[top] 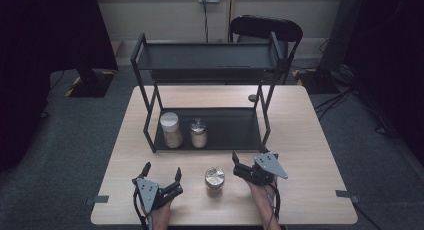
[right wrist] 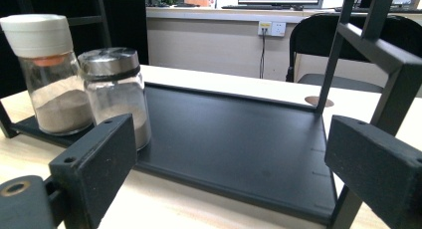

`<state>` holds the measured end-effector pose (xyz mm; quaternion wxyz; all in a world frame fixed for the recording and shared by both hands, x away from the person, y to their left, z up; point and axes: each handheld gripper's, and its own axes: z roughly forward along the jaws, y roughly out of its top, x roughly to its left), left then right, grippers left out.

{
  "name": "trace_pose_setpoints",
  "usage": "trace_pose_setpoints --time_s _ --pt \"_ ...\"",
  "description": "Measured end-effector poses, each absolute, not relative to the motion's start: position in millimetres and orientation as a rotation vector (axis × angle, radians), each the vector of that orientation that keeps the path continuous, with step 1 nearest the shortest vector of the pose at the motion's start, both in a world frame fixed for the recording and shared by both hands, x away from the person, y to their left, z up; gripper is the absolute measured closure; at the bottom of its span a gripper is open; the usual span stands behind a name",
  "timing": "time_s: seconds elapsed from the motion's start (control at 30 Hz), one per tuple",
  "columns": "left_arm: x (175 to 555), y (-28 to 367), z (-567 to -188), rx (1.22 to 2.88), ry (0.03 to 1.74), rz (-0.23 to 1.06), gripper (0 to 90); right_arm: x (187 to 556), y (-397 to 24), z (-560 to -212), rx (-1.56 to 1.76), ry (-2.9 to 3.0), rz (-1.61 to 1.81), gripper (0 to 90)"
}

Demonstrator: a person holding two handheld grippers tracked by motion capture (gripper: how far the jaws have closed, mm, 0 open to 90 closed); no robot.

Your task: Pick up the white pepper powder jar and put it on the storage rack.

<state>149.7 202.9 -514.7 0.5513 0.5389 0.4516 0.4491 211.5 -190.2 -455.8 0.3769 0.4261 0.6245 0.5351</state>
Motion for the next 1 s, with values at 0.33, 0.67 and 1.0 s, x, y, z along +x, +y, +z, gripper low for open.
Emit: trace_pose_setpoints --time_s 0.33,0.67,1.0 --pt "150 203 -515 1.275 1.068 1.063 0.1 200 -192 -469 1.108 1.577 1.359 5.5" --pt "149 203 -515 1.275 1.066 1.065 0.1 193 -193 -481 1.112 1.543 1.353 6.0" --pt "150 203 -515 1.275 1.069 1.065 0.1 191 -195 -488 1.124 1.539 1.359 6.1"
